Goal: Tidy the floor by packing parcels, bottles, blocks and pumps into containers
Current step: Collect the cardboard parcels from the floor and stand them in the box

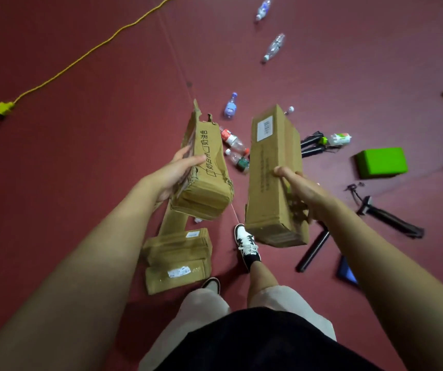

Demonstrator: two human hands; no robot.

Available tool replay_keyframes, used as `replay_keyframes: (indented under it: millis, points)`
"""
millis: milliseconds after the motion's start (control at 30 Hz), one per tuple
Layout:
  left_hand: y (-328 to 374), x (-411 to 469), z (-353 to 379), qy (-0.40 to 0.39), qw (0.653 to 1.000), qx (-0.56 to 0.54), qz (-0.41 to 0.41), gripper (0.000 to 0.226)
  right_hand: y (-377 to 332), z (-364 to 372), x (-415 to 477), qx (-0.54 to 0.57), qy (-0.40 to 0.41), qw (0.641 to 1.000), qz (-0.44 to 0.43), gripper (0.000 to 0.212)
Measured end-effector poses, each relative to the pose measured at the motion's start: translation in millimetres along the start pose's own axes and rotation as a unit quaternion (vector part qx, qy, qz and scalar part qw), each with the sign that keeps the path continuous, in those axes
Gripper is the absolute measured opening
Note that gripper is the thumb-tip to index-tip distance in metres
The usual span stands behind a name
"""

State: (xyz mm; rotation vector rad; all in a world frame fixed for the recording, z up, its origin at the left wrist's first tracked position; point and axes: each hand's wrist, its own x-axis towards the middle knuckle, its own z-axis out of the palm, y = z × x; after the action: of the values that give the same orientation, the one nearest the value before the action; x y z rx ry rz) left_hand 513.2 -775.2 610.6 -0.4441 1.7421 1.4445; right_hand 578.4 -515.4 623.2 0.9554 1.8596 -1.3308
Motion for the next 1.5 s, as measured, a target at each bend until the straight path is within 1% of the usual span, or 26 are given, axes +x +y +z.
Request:
replay_keyframes:
  millis: [33, 133, 167, 233, 300, 400, 467, 533, 633, 667, 733, 767, 800, 867, 900, 1000, 1033, 1133, 1200, 1300, 1367, 1433, 1500]
  points:
    - [-1, -5, 2, -0.015, 1.0, 0.02, 0.001, 0.076, 13, 2, -13, 0.02, 0.005, 1.0, 0.007, 0.068]
    - [-8, -22, 14, -0.049, 0.995, 0.081, 0.006, 0.077, 52, 7, -52, 0.072, 0.011, 0.996, 0.047, 0.042]
    - [-11, -30, 25, -0.07, 0.992, 0.104, 0.003, 0.076, 72, 8, -70, 0.1, 0.02, 0.993, 0.061, 0.038]
    - [-13, -37, 36, -0.087, 0.989, 0.123, -0.001, 0.073, 93, 13, -87, 0.118, 0.027, 0.991, 0.064, 0.04]
    - [-19, -43, 54, -0.111, 0.982, 0.154, -0.012, 0.072, 119, 13, -109, 0.154, 0.054, 0.984, 0.074, 0.038]
    - [-23, -50, 92, -0.171, 0.962, 0.211, -0.013, 0.085, 167, 9, -136, 0.194, 0.082, 0.974, 0.082, 0.042]
    - [-23, -57, 121, -0.213, 0.945, 0.249, -0.011, 0.094, 197, 5, -152, 0.24, 0.108, 0.96, 0.092, 0.044]
    - [-23, -68, 155, -0.245, 0.926, 0.286, -0.007, 0.094, 227, -3, -166, 0.292, 0.126, 0.942, 0.102, 0.055]
    - [-25, -83, 207, -0.291, 0.892, 0.346, -0.001, 0.103, 270, -12, -191, 0.349, 0.153, 0.917, 0.116, 0.069]
    - [-26, -88, 226, -0.306, 0.881, 0.362, 0.0, 0.102, 285, -15, -198, 0.368, 0.162, 0.908, 0.118, 0.072]
    - [-32, -99, 265, -0.326, 0.861, 0.39, 0.005, 0.092, 317, -20, -214, 0.404, 0.183, 0.888, 0.123, 0.076]
    - [-36, -106, 283, -0.333, 0.851, 0.406, 0.007, 0.087, 332, -22, -223, 0.42, 0.193, 0.878, 0.125, 0.074]
    - [-40, -113, 302, -0.342, 0.838, 0.425, 0.014, 0.086, 348, -25, -232, 0.433, 0.204, 0.869, 0.127, 0.07]
    - [-53, -129, 341, -0.365, 0.809, 0.459, 0.026, 0.093, 382, -29, -250, 0.452, 0.222, 0.853, 0.138, 0.068]
    - [-61, -138, 361, -0.377, 0.799, 0.467, 0.031, 0.093, 399, -31, -260, 0.464, 0.229, 0.844, 0.143, 0.069]
    - [-92, -174, 420, -0.404, 0.778, 0.479, 0.041, 0.08, 451, -37, -290, 0.492, 0.25, 0.819, 0.156, 0.081]
    - [-104, -187, 439, -0.415, 0.766, 0.489, 0.04, 0.08, 470, -40, -300, 0.502, 0.251, 0.811, 0.161, 0.084]
    - [-138, -220, 496, -0.452, 0.72, 0.526, 0.031, 0.103, 527, -48, -334, 0.535, 0.267, 0.786, 0.157, 0.083]
    - [-163, -241, 536, -0.472, 0.702, 0.532, 0.033, 0.108, 565, -53, -356, 0.551, 0.277, 0.771, 0.159, 0.087]
    - [-201, -277, 591, -0.492, 0.68, 0.541, 0.045, 0.104, 617, -58, -385, 0.574, 0.29, 0.748, 0.164, 0.092]
    - [-224, -297, 622, -0.503, 0.663, 0.553, 0.044, 0.096, 650, -57, -404, 0.592, 0.306, 0.726, 0.168, 0.088]
    - [-247, -313, 653, -0.518, 0.636, 0.571, 0.031, 0.097, 680, -55, -422, 0.604, 0.324, 0.708, 0.17, 0.084]
    - [-270, -332, 682, -0.528, 0.614, 0.585, 0.035, 0.079, 706, -52, -439, 0.623, 0.34, 0.684, 0.17, 0.08]
